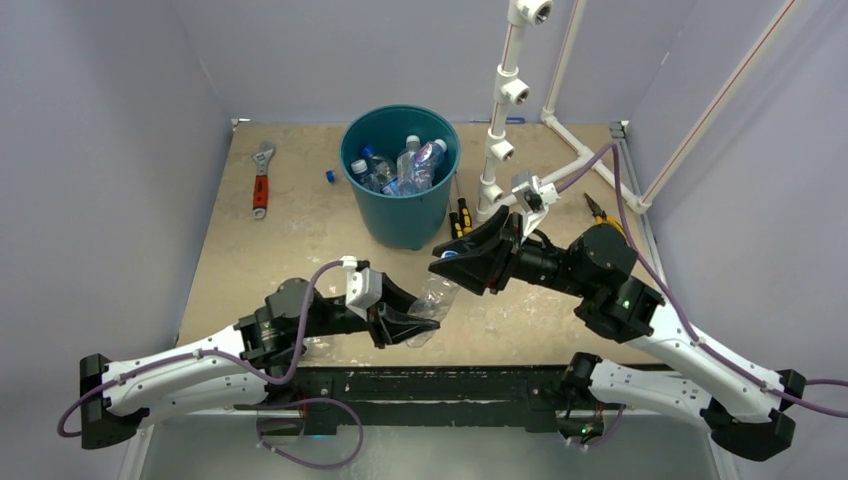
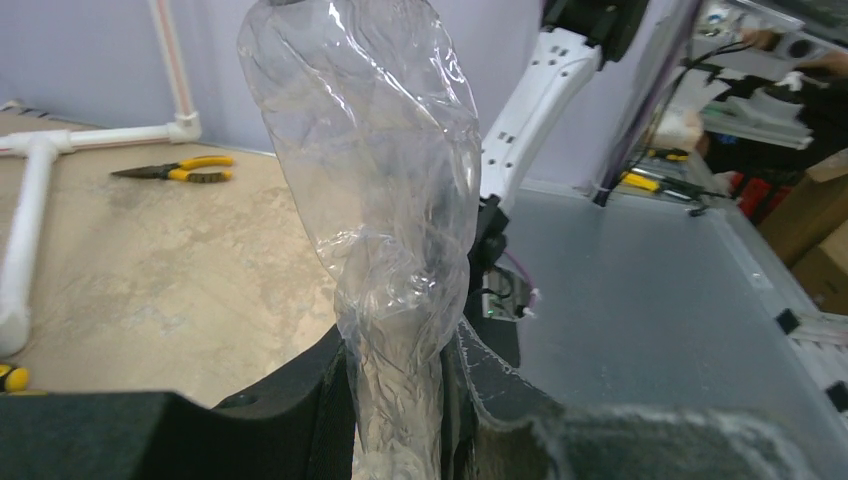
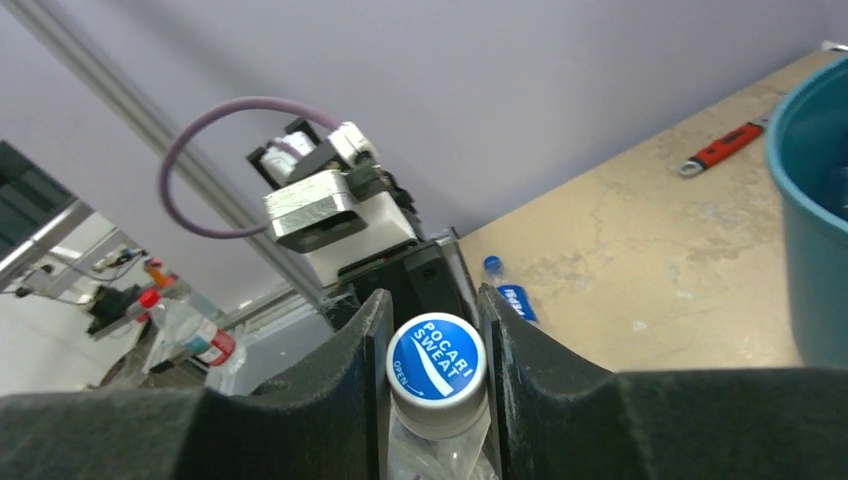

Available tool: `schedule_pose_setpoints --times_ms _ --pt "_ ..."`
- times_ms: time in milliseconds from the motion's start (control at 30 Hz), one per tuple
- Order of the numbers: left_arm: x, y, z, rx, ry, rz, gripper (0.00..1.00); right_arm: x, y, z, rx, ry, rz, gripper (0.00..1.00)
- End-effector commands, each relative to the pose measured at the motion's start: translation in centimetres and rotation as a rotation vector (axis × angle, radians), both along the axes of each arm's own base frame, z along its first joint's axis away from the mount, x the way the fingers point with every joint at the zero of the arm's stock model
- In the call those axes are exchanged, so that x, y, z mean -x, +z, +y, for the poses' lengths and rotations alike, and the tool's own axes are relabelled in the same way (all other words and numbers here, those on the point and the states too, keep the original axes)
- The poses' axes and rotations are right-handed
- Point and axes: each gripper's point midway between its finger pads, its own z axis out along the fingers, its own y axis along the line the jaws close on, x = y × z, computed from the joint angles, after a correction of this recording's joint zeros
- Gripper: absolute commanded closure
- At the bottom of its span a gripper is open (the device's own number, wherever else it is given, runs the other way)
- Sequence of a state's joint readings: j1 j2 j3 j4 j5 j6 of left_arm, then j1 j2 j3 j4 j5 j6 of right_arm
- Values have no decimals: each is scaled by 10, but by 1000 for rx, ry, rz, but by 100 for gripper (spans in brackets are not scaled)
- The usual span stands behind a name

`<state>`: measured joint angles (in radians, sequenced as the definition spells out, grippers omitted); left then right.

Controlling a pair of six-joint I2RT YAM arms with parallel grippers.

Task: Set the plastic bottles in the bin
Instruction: Place the plastic bottle in the trash bin.

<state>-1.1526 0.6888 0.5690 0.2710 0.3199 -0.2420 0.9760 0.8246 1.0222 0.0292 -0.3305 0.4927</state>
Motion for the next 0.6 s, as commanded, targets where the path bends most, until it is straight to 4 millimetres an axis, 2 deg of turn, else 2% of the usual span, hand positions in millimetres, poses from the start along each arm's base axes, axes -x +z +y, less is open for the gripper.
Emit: schedule_pose_setpoints --times_ms 0,100,200,300,400,500,533,567 --pt "-51 12 6 -58 276 -36 100 -22 3 -3 -19 -119 72 100" --pt "-85 14 12 -144 454 -55 100 -49 -12 -3 18 -257 196 100" --pt "-104 22 17 -183 563 -81 100 -69 -25 -3 11 -362 332 100" --pt "-113 24 20 -241 624 -98 100 -82 -33 -6 0 -443 440 100" --pt "-118 25 22 -280 678 -110 100 -94 -39 -17 -30 -541 520 100" --pt "-117 21 17 -325 692 -114 100 -95 -36 -20 -43 -551 518 100" --pt "-115 19 15 -333 678 -115 100 -91 -29 -19 -51 -527 488 92" --pt "-112 18 12 -332 654 -116 100 -86 -19 -20 -73 -492 446 75"
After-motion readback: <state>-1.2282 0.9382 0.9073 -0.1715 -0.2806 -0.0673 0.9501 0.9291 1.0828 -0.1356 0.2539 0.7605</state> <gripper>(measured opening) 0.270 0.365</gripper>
